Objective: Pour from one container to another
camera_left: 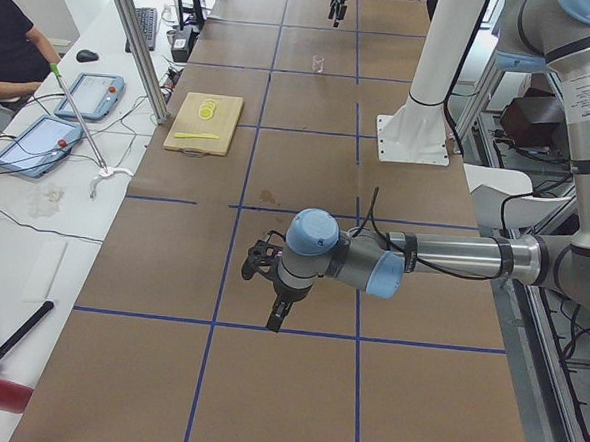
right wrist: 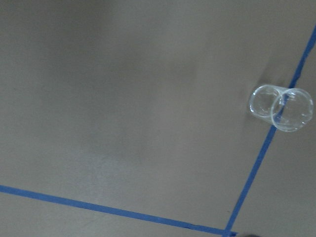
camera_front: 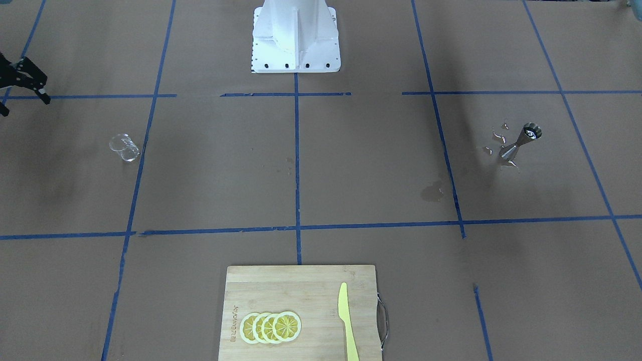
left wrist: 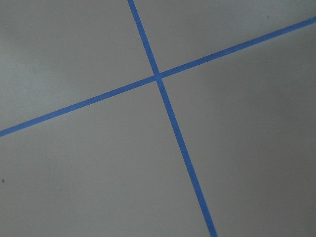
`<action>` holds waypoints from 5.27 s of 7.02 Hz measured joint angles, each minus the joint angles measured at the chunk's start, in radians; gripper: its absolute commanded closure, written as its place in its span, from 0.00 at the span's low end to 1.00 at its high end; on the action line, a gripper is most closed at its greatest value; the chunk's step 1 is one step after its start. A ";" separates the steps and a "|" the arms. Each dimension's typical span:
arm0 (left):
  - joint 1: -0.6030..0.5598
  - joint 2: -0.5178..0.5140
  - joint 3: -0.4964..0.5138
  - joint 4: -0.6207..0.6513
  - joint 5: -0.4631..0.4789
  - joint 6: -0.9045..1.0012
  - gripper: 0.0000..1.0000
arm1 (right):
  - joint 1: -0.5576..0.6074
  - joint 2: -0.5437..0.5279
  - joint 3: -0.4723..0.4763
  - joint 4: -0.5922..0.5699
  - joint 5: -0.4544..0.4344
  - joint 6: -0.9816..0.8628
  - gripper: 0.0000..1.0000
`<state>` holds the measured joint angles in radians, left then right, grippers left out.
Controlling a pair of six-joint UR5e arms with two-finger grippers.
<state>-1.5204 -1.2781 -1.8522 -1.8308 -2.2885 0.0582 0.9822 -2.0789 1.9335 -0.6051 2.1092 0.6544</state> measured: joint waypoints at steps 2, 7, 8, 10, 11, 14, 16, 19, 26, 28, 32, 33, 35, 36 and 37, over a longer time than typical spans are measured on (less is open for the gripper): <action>-0.004 -0.007 -0.050 0.142 -0.017 0.000 0.00 | 0.232 0.041 -0.043 -0.169 0.176 -0.274 0.00; -0.005 0.024 -0.114 0.248 -0.056 0.047 0.00 | 0.446 0.070 -0.061 -0.489 0.382 -0.565 0.00; -0.005 0.024 -0.117 0.252 -0.065 0.052 0.00 | 0.445 0.072 -0.054 -0.499 0.391 -0.568 0.00; -0.005 0.025 -0.119 0.255 -0.071 0.054 0.00 | 0.446 0.074 -0.034 -0.521 0.364 -0.589 0.00; -0.005 0.025 -0.119 0.255 -0.072 0.054 0.00 | 0.445 0.083 -0.022 -0.568 0.329 -0.648 0.00; -0.006 0.025 -0.120 0.257 -0.072 0.054 0.00 | 0.513 0.155 0.058 -0.889 0.289 -0.864 0.00; -0.006 0.025 -0.120 0.258 -0.072 0.054 0.00 | 0.565 0.156 0.075 -0.942 0.286 -0.890 0.00; -0.008 0.022 -0.125 0.302 -0.072 0.053 0.00 | 0.575 0.148 0.067 -0.941 0.277 -0.890 0.00; -0.078 0.045 -0.121 0.347 -0.059 0.197 0.00 | 0.575 0.144 0.067 -0.941 0.219 -0.887 0.00; -0.088 0.037 -0.129 0.385 -0.059 0.198 0.00 | 0.575 0.143 0.066 -0.941 0.209 -0.884 0.00; -0.096 0.037 -0.133 0.394 -0.060 0.191 0.00 | 0.574 0.142 0.064 -0.944 0.177 -0.880 0.00; -0.097 0.037 -0.134 0.394 -0.060 0.190 0.00 | 0.574 0.140 0.064 -0.945 0.186 -0.876 0.00; -0.098 0.037 -0.134 0.393 -0.060 0.190 0.00 | 0.573 0.138 0.064 -0.945 0.209 -0.869 0.00; -0.098 0.036 -0.135 0.393 -0.060 0.190 0.00 | 0.573 0.137 0.064 -0.944 0.222 -0.867 0.00; -0.099 0.036 -0.137 0.393 -0.060 0.190 0.00 | 0.573 0.137 0.064 -0.943 0.236 -0.865 0.00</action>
<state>-1.6195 -1.2420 -1.9896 -1.4373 -2.3485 0.2485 1.5555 -1.9419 1.9972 -1.5484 2.3448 -0.2111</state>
